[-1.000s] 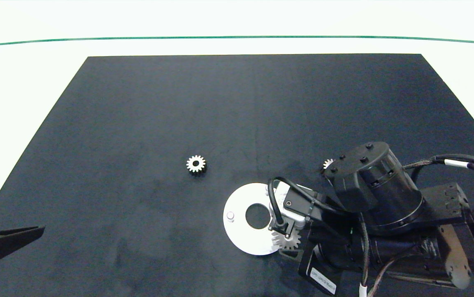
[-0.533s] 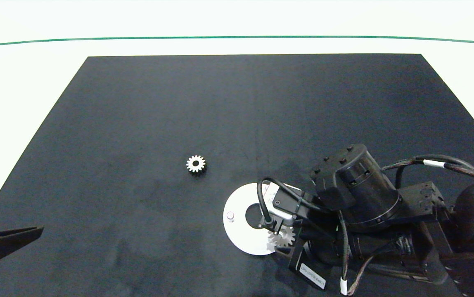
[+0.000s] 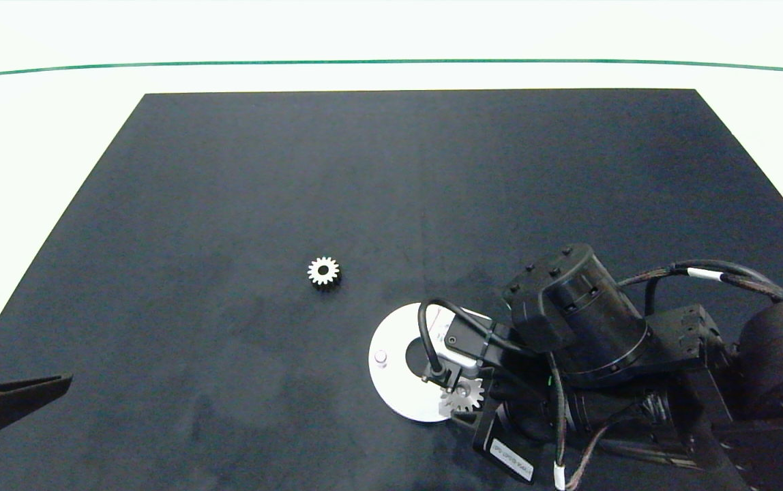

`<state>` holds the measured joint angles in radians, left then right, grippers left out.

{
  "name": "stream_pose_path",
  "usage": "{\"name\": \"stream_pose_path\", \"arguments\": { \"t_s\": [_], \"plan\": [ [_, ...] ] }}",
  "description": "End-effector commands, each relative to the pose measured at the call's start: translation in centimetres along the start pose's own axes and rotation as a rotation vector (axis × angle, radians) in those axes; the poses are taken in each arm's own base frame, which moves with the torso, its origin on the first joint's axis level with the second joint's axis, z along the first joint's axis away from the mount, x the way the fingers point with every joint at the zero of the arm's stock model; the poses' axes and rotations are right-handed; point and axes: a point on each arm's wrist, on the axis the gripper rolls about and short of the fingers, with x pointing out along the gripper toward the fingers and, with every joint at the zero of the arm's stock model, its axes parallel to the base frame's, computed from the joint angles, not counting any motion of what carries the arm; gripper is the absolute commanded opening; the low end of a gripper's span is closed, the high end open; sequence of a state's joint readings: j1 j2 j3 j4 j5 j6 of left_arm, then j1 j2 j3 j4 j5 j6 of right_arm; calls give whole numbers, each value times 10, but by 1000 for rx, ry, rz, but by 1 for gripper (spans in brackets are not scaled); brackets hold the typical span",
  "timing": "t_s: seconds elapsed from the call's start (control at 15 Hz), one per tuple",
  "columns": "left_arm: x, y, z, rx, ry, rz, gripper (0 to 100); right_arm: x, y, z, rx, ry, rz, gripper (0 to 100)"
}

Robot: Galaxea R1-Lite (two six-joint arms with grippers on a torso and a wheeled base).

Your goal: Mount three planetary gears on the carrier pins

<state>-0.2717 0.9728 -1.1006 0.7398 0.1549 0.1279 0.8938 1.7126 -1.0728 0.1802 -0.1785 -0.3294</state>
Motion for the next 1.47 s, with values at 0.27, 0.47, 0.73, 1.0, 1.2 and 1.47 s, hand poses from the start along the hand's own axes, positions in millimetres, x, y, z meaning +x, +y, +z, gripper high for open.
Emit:
{"name": "stream_pose_path", "arguments": {
  "t_s": [0.27, 0.47, 0.73, 1.0, 1.2, 1.47],
  "plan": [
    [0, 0, -1, 2, 5, 1, 100, -1, 2, -1, -7, 3, 1, 13],
    [-3, 0, -1, -1, -5, 4, 100, -4, 1, -1, -9, -2, -8, 13],
    [-3, 0, -1, 1, -7, 3, 100, -4, 1, -2, -7, 4, -20, 13],
    [-3, 0, -2, 3, -6, 0, 100, -5, 1, -3, -7, 4, -21, 100],
    [-5, 0, -3, 10, -14, 1, 100, -9, 1, -7, -8, 4, -20, 100],
    [-5, 0, -3, 11, -14, 1, 100, -18, -1, -7, 1, -12, -45, 100]
  ]
}}
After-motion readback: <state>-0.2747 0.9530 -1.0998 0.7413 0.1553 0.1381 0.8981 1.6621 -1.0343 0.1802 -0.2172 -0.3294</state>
